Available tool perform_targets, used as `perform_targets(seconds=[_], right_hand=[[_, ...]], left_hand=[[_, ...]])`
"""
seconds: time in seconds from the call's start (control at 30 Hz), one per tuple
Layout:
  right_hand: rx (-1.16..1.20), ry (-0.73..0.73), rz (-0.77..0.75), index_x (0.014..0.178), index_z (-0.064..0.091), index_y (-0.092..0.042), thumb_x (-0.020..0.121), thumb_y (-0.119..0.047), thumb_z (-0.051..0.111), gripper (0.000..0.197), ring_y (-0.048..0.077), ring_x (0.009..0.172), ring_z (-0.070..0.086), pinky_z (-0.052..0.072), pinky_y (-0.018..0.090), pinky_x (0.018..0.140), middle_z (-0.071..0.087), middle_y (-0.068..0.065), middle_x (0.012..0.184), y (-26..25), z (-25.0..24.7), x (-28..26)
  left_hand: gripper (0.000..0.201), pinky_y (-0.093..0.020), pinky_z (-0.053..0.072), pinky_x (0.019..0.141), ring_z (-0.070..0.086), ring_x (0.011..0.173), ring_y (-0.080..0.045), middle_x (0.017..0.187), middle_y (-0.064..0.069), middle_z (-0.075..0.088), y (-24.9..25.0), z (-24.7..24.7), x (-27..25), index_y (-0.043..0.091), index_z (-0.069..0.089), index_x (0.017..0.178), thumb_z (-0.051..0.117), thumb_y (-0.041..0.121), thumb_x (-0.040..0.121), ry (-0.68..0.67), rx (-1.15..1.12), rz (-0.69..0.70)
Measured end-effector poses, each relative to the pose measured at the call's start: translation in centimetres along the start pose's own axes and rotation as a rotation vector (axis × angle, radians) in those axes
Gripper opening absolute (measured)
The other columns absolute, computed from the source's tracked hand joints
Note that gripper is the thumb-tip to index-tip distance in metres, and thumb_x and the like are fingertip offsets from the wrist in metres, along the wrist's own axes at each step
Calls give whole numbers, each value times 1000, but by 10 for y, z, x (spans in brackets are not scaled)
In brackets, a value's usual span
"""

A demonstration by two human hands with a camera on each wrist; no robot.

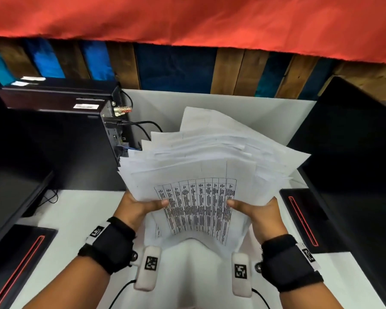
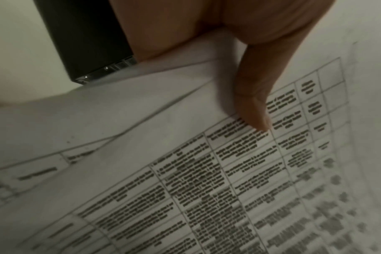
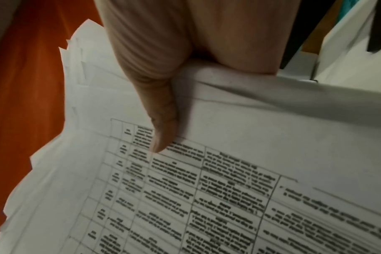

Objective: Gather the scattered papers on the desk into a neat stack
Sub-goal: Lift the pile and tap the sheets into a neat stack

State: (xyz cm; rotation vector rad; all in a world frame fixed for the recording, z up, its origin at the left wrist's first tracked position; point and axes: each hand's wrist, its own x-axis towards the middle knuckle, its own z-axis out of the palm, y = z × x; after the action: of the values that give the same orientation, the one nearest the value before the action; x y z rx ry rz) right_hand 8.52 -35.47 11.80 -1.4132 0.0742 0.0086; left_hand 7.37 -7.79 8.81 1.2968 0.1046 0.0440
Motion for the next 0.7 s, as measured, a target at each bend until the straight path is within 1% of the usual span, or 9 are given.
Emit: perform_targets(seconds=[0.07, 0.17, 0.3, 0.33, 0.43, 0.5, 0.57, 0.63, 0.7], right_hand=[[10, -24, -52, 86, 75, -19, 56, 13, 80, 44, 18, 89, 74, 59, 31, 80, 78, 5, 93, -7, -1, 0], [9, -88, -87, 98, 71, -16, 53, 4, 81, 51, 20, 95, 73, 59, 27, 79, 77, 6, 100, -14, -7, -2], [47, -184, -70, 107, 69, -14, 48, -13, 90, 63, 24, 102, 71, 57, 30, 84, 74, 11, 108, -15, -12, -2], [33, -210, -67, 108, 69, -15, 47, -12, 91, 65, 23, 102, 71, 57, 30, 82, 75, 10, 107, -15, -12, -2], [-4, -242, -79, 103, 69, -16, 50, 7, 84, 60, 19, 96, 73, 57, 25, 75, 77, 6, 100, -19, -8, -4], [-8, -216, -83, 103, 69, -14, 50, 6, 79, 58, 20, 96, 73, 57, 24, 75, 77, 6, 100, -20, -10, -4], [-33, -168, -77, 109, 66, -10, 51, 4, 81, 62, 23, 100, 71, 57, 26, 77, 75, 9, 105, -18, -15, -4], [-85, -149, -64, 113, 64, -10, 50, 2, 85, 67, 24, 104, 70, 57, 33, 84, 74, 9, 107, -15, -14, -6], [-105, -125, -99, 116, 63, -9, 51, 3, 86, 70, 25, 105, 70, 56, 41, 90, 74, 10, 109, -12, -8, -10]], left_hand=[[77, -38, 57, 85, 71, 99, -27, 103, -13, 75, 6, -5, 2, 11, 71, 102, 95, 23, 30, -19, 13, 29], [83, -34, 58, 83, 71, 100, -23, 103, -9, 76, 8, -12, 3, 13, 70, 104, 96, 25, 25, -54, 61, 3], [93, -35, 57, 86, 69, 104, -26, 107, -11, 74, 2, -9, -3, 10, 67, 111, 97, 24, 24, -111, 76, -72], [93, -35, 56, 87, 69, 104, -25, 108, -11, 74, 1, -6, -5, 10, 67, 111, 97, 23, 24, -126, 84, -75], [90, -35, 56, 89, 70, 103, -23, 107, -10, 75, 3, 0, -7, 12, 68, 109, 97, 24, 25, -153, 92, -76], [87, -35, 56, 88, 70, 103, -24, 106, -11, 75, 4, -3, -7, 12, 68, 107, 97, 24, 26, -152, 84, -65], [84, -33, 57, 85, 70, 102, -25, 105, -11, 75, 5, -7, -8, 14, 70, 105, 97, 24, 27, -160, 77, -70], [85, -32, 57, 84, 70, 103, -25, 107, -10, 75, 6, -8, -10, 14, 69, 108, 97, 23, 28, -174, 84, -77], [89, -31, 57, 85, 70, 103, -23, 108, -10, 74, 5, -5, -11, 12, 66, 111, 97, 23, 28, -184, 91, -74]])
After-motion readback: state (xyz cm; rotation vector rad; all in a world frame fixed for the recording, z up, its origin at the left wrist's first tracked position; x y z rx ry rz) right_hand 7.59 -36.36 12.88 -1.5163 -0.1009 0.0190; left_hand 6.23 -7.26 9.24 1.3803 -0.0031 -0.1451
